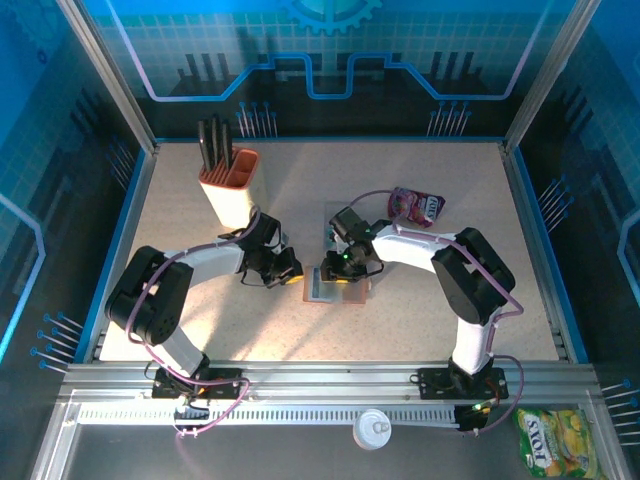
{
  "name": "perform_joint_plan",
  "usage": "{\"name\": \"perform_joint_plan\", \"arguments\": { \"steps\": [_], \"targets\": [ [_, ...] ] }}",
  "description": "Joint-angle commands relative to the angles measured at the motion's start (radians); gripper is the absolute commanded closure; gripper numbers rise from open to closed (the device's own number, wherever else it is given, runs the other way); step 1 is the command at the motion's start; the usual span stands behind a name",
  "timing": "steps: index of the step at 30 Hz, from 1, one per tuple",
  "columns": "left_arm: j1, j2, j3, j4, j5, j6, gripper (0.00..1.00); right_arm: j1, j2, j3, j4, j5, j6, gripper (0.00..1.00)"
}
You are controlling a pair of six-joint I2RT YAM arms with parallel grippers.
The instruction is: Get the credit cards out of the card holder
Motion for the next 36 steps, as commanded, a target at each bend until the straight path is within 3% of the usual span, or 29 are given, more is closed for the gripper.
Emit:
{"name": "perform_joint_plan", "arguments": {
  "steps": [1, 12, 23, 36],
  "targets": [
    [0.008, -0.035, -0.012, 0.035, 0.053, -0.025, 0.89, -0.014, -0.033, -0.027, 0.014, -0.028, -0.018, 0.63],
    [-0.008, -0.012, -0.082, 0.234, 0.134, -0.144, 0.83, -0.059, -0.042, -0.123, 0.170, -0.141, 0.000, 0.65],
    [-0.057, 0.048, -0.037, 0.223, 0.128, -0.149, 0.77, -0.096, -0.042, -0.210, 0.341, -0.246, 0.051, 0.69],
    [-0.078, 0.079, -0.021, 0.235, 0.137, -0.168, 0.74, -0.115, -0.053, -0.230, 0.376, -0.287, 0.057, 0.71]
  ]
}}
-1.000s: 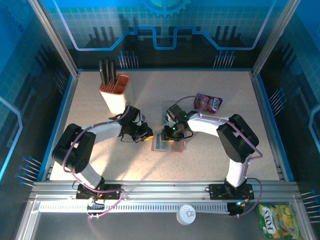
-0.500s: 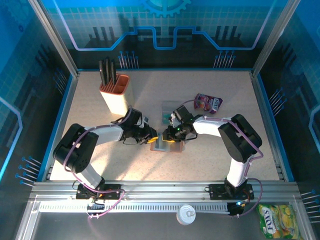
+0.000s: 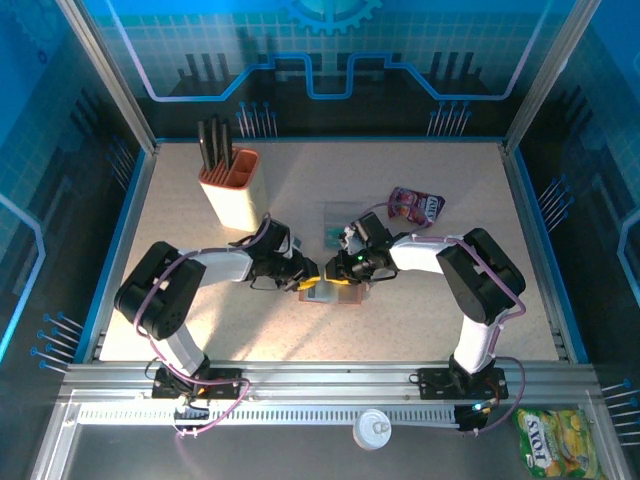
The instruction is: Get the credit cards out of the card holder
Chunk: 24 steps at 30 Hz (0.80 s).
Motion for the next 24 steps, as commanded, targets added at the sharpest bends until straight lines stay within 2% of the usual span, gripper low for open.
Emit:
{"name": "perform_joint_plan", "arguments": {
  "steps": [1, 13, 24],
  "targets": [
    [-0.013, 0.017, 0.028, 0.019, 0.030, -0.026, 0.75, -0.012, -0.025, -0.018, 0.014, -0.023, 0.010, 0.71],
    [-0.036, -0.006, 0.061, -0.017, 0.009, -0.039, 0.75, -0.028, -0.136, -0.012, -0.022, -0.017, -0.004, 0.69],
    [-0.091, 0.041, 0.143, -0.050, -0.009, -0.040, 0.75, -0.109, -0.236, -0.040, -0.080, -0.020, -0.062, 0.68]
  ]
}}
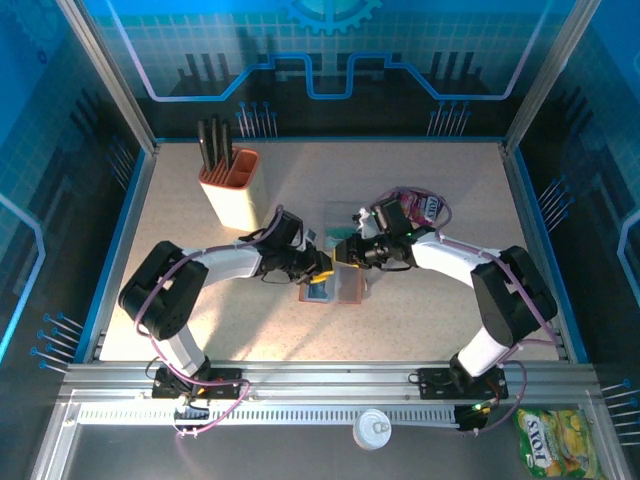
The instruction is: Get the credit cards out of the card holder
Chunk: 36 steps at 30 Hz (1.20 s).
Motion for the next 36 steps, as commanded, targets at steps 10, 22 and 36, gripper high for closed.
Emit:
{"name": "perform_joint_plan", "arguments": {
  "steps": [10, 22, 36],
  "targets": [
    [-0.060, 0.089, 0.108, -0.059, -0.020, -0.018, 0.74, -0.064, -0.072, -0.071, -0.045, -0.026, -0.048, 0.67],
    [-0.074, 0.112, 0.186, -0.106, -0.052, -0.006, 0.66, -0.067, -0.099, -0.121, -0.008, -0.033, -0.021, 0.66],
    [-0.088, 0.161, 0.233, -0.083, -0.031, -0.028, 0.65, -0.101, -0.178, -0.097, -0.135, 0.048, -0.084, 0.65]
  ]
}}
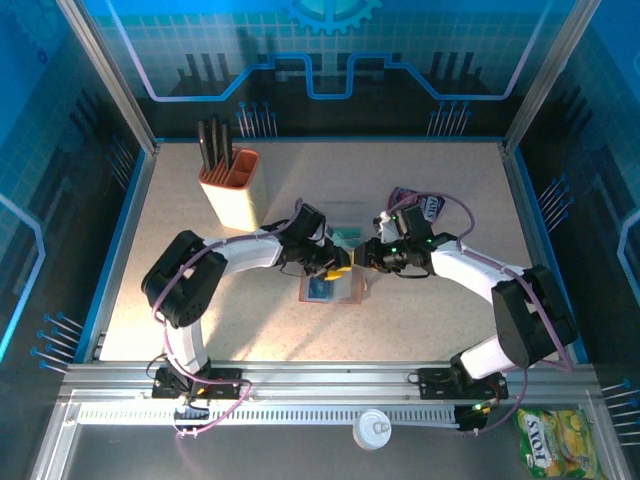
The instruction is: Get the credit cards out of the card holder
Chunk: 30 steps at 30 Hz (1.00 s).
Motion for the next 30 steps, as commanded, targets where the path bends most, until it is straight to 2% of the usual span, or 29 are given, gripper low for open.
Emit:
{"name": "perform_joint_plan", "arguments": {
  "steps": [1, 8, 17, 30],
  "targets": [
    [-0.016, 0.032, 0.034, 0.032, 0.010, -0.023, 0.65, -0.020, -0.039, 0.009, -0.066, 0.003, -0.031, 0.65],
    [-0.016, 0.064, 0.055, 0.046, 0.023, -0.030, 0.64, -0.025, -0.063, -0.004, -0.104, 0.019, -0.041, 0.65],
    [0.001, 0.007, 0.032, 0.014, -0.008, -0.002, 0.65, 0.024, -0.037, -0.027, -0.052, -0.005, 0.020, 0.66],
    [0.117, -0.154, -0.147, -0.004, -0.016, 0.042, 0.66, 0.136, 0.073, 0.023, -0.002, 0.029, 0.074, 0.67]
  ]
}}
